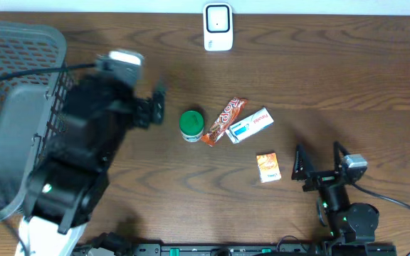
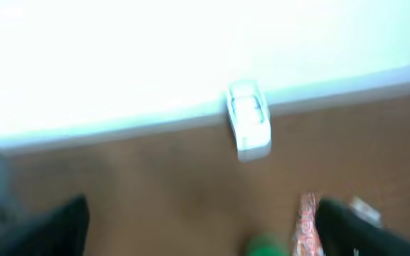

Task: Scan the item barcode
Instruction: 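Withdraw the left gripper to the basket side and move the right arm in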

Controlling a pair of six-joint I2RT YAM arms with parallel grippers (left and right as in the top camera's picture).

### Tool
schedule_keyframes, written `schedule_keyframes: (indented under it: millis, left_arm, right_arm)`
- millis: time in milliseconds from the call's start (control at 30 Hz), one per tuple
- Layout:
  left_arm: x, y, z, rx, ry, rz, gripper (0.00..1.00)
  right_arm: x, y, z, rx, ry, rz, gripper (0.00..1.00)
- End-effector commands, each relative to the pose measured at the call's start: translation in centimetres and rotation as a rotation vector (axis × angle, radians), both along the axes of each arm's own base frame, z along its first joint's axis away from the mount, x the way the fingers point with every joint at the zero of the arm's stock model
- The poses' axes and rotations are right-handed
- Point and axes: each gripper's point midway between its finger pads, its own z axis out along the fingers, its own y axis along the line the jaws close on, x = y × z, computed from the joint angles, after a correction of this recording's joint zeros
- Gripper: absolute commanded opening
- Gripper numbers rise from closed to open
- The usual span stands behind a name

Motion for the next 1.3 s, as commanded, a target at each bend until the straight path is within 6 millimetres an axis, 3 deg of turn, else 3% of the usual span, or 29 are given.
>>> schedule_keyframes:
  millis: [0, 33, 133, 200, 267, 333, 533, 633, 767, 867, 1000, 1100, 1167, 1267]
  left_arm:
    - [-0.3, 3.1, 6.5, -0.051, -0.235, 0.128, 0.99]
    - [-0.3, 4.9, 9.2, -0.08, -0.344, 0.222, 0.98]
    - [-0.7, 8.8, 11.9, -0.017, -0.458, 0.42, 0.98]
    - [-0.7, 10.2, 11.8, 0.087, -0.451, 0.482, 0.99]
    - [-0.5, 11.3, 9.6, 0.24, -0.354, 0.496, 0.99]
    - [-0.4, 11.0, 9.1, 0.251, -0.345, 0.458, 0.99]
    - [-0.7, 8.0, 7.6, 0.159, -0.301, 0.264, 0.99]
    - [-0.5, 6.3, 6.7, 0.089, -0.272, 0.178, 0.99]
    - [-0.5, 4.8, 5.6, 0.045, -0.267, 0.096, 0.99]
    - [-1.1, 5.0, 5.5, 0.042, -0.288, 0.101, 0.99]
    - [-3.3, 6.2, 6.5, 0.031, -0.359, 0.13, 0.99]
    - [-5.4, 7.6, 7.6, 0.025, -0.424, 0.174, 0.99]
    - [-6.7, 8.5, 8.0, 0.022, -0.454, 0.205, 0.99]
    - [-8.0, 9.4, 8.2, 0.017, -0.482, 0.234, 0.99]
  right_arm:
    - [-0.9, 2.8, -0.7, 0.136, 0.069, 0.163, 0.99]
    - [-1.0, 3.1, -0.7, 0.149, 0.079, 0.182, 0.99]
    - [-1.1, 3.1, -1.0, 0.205, 0.126, 0.175, 0.99]
    - [-1.3, 2.8, -1.4, 0.212, 0.172, 0.149, 0.99]
    - [-1.8, 0.8, -2.0, 0.185, 0.271, 0.021, 0.99]
    - [-2.7, -1.2, -1.1, 0.168, 0.314, -0.106, 0.99]
    - [-6.4, -5.2, 5.1, 0.268, 0.356, -0.359, 0.99]
    - [-7.2, -5.1, 7.9, 0.257, 0.416, -0.364, 0.99]
    - [-6.2, -2.9, 9.9, 0.271, 0.498, -0.248, 0.99]
    - [-5.6, -1.5, 8.7, 0.281, 0.589, -0.182, 0.99]
    - [-4.8, -3.3, 6.4, 0.251, 0.673, -0.298, 0.99]
    - [-4.2, -2.3, 5.6, 0.281, 0.733, -0.258, 0.99]
    - [-4.5, -1.1, 4.6, 0.344, 0.81, -0.224, 0.99]
    - [-5.3, -1.3, 2.4, 0.477, 0.953, -0.327, 0.99]
